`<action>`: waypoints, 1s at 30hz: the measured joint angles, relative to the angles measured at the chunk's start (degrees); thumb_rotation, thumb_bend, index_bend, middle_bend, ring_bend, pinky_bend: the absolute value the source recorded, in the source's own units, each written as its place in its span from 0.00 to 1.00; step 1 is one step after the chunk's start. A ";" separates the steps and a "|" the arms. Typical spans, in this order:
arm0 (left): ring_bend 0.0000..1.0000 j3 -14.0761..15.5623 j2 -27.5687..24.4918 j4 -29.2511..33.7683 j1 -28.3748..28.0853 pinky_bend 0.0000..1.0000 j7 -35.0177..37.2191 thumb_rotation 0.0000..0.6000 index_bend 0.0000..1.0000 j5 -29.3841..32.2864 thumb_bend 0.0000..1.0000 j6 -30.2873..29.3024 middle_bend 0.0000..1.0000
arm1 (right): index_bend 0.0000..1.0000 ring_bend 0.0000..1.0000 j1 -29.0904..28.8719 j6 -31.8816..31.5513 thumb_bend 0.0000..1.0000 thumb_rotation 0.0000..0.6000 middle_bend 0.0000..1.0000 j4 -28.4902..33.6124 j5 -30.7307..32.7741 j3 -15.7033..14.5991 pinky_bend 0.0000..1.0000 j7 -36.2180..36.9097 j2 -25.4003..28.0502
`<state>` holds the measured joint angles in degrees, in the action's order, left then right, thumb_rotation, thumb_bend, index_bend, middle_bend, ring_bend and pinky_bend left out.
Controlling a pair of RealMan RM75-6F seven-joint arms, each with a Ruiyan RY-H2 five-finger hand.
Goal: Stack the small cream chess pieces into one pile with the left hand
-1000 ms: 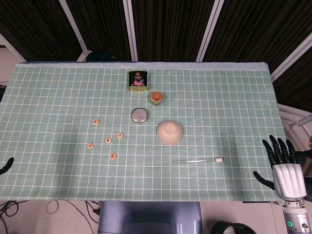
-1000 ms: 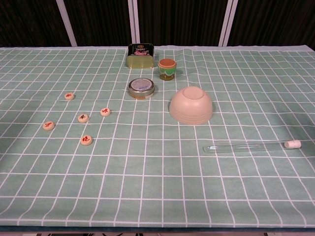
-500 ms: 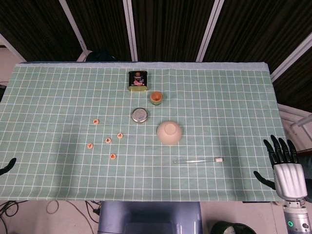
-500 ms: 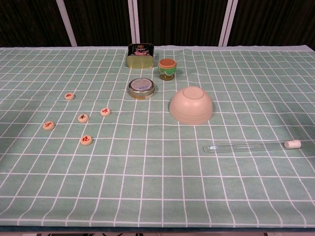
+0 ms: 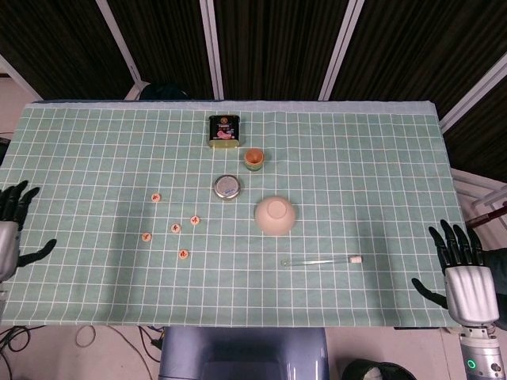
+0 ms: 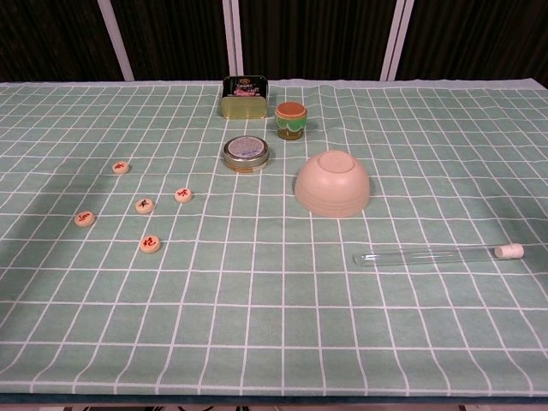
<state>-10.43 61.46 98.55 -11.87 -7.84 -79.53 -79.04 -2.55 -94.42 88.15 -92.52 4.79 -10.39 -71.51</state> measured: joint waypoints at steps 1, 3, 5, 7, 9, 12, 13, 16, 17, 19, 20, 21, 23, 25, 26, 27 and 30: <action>0.00 -0.37 0.26 0.13 -1.27 0.00 -1.17 1.00 0.13 0.37 0.17 1.44 0.00 | 0.09 0.00 -0.02 0.08 0.23 1.00 0.01 0.05 0.11 0.05 0.00 -0.01 -0.02; 0.00 -1.19 1.26 0.39 -4.20 0.00 -3.92 1.00 0.14 1.71 0.17 4.97 0.00 | 0.09 0.00 -0.06 0.13 0.23 1.00 0.01 0.06 0.22 0.13 0.00 -0.04 -0.04; 0.00 -1.87 2.53 0.52 -6.74 0.00 -6.54 1.00 0.17 3.52 0.17 7.99 0.00 | 0.09 0.00 -0.08 0.20 0.23 1.00 0.01 0.10 0.41 0.22 0.00 0.00 -0.02; 0.00 -2.52 4.37 0.46 -9.39 0.00 -10.00 1.00 0.21 5.99 0.17 10.77 0.00 | 0.09 0.00 -0.09 0.34 0.23 1.00 0.01 0.18 0.70 0.32 0.00 0.12 0.04; 0.00 -3.00 6.79 0.13 -11.95 0.00 -13.76 1.00 0.23 8.52 0.17 12.95 0.00 | 0.09 0.00 -0.10 0.46 0.23 1.00 0.01 0.27 0.98 0.42 0.00 0.26 0.10; 0.00 -3.31 11.32 -0.84 -15.41 0.00 -18.88 1.00 0.24 12.26 0.17 15.72 0.00 | 0.09 0.00 -0.16 0.77 0.23 1.00 0.01 0.42 1.46 0.60 0.00 0.50 0.21; 0.00 -3.32 12.81 -1.30 -16.38 0.00 -20.31 1.00 0.24 13.24 0.17 16.37 0.00 | 0.09 0.00 -0.19 0.90 0.23 1.00 0.01 0.47 1.62 0.66 0.00 0.60 0.26; 0.00 -3.15 18.02 -3.62 -19.22 0.00 -24.81 1.00 0.26 16.10 0.17 17.78 0.00 | 0.09 0.00 -0.25 1.20 0.23 1.00 0.01 0.56 2.06 0.79 0.00 0.82 0.38; 0.00 -3.07 19.59 -4.51 -20.00 0.00 -26.03 1.00 0.26 16.94 0.17 18.07 0.00 | 0.09 0.00 -0.26 1.26 0.23 1.00 0.01 0.60 2.21 0.85 0.00 0.91 0.40; 0.00 -2.94 23.16 -6.98 -21.75 0.00 -28.48 1.00 0.26 18.70 0.19 18.55 0.00 | 0.09 0.00 -0.26 1.36 0.23 1.00 0.01 0.74 2.52 0.95 0.00 1.13 0.46; 0.00 -2.91 24.63 -8.22 -22.47 0.00 -29.29 1.00 0.27 19.41 0.20 18.73 0.00 | 0.09 0.00 -0.24 1.38 0.23 1.00 0.01 0.82 2.61 0.97 0.00 1.22 0.48; 0.00 -2.90 26.57 -9.98 -23.45 0.00 -30.12 1.00 0.28 20.43 0.21 19.02 0.00 | 0.09 0.00 -0.20 1.39 0.23 1.00 0.01 0.91 2.69 0.98 0.00 1.31 0.51; 0.00 -2.96 29.43 -12.63 -24.97 0.00 -31.20 1.00 0.29 22.03 0.21 19.59 0.00 | 0.09 0.00 -0.13 1.30 0.23 1.00 0.01 1.00 2.72 0.99 0.00 1.36 0.60; 0.00 -3.07 32.49 -15.49 -26.70 0.00 -32.39 1.00 0.30 23.66 0.21 20.17 0.00 | 0.09 0.00 -0.08 1.25 0.23 1.00 0.01 1.07 2.79 1.01 0.00 1.48 0.67; 0.00 -3.11 33.69 -16.61 -27.38 0.00 -32.94 1.00 0.31 24.18 0.21 20.31 0.00 | 0.09 0.00 -0.08 1.26 0.23 1.00 0.01 1.08 2.86 1.04 0.00 1.54 0.69; 0.00 -3.13 35.17 -17.98 -28.23 0.00 -33.73 1.00 0.32 24.81 0.22 20.41 0.00 | 0.09 0.00 -0.08 1.29 0.23 1.00 0.01 1.08 2.96 1.08 0.00 1.58 0.71; 0.00 -3.21 38.09 -20.93 -30.12 0.00 -35.66 1.00 0.34 26.13 0.24 20.49 0.00 | 0.09 0.00 -0.15 1.56 0.23 1.00 0.01 1.07 3.33 1.23 0.00 1.86 0.78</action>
<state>-13.64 99.55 77.62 -41.99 -43.51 -53.40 -58.55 -2.70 -92.86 89.22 -89.18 6.02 -8.53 -70.74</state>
